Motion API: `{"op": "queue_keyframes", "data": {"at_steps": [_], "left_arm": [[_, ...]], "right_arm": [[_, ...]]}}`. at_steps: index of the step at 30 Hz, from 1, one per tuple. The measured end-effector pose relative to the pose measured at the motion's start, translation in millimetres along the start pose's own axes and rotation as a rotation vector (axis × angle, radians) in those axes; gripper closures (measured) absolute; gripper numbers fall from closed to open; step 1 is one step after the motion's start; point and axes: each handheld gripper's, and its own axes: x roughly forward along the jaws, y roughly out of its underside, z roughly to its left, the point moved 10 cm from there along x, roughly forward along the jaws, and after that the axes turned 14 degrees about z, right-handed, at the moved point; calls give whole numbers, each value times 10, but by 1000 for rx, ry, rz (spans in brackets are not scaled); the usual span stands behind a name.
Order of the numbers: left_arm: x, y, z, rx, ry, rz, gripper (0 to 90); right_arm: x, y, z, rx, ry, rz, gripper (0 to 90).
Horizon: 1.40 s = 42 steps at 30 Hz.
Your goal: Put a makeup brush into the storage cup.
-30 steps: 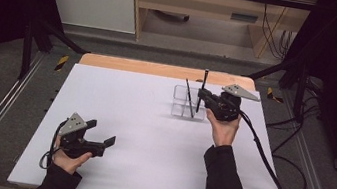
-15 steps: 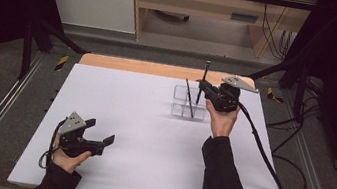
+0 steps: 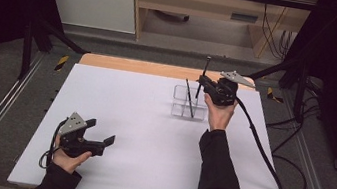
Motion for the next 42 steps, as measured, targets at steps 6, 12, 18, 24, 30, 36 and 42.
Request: {"op": "queue_keyframes", "data": {"at_steps": [6,12,18,24,30,36,42], "left_arm": [[8,6,-7,6,-1,5,50],[8,8,0,3,-2,4,50],[14,15,-4,9,-5,9,51],[16,18,-1,10,-8,10,51],[15,19,3,8,-7,9,51],[10,17,3,8,-5,8,51],[15,19,1,8,-6,10,51]], "right_arm": [[97,24,-22,4,14,5,844],[173,52,-68,4,37,15,844],[235,88,-61,6,41,21,843],[298,149,-47,0,47,37,844],[359,215,-29,-2,47,52,843],[391,276,-26,2,47,63,843],[426,383,-49,9,46,83,843]]}}
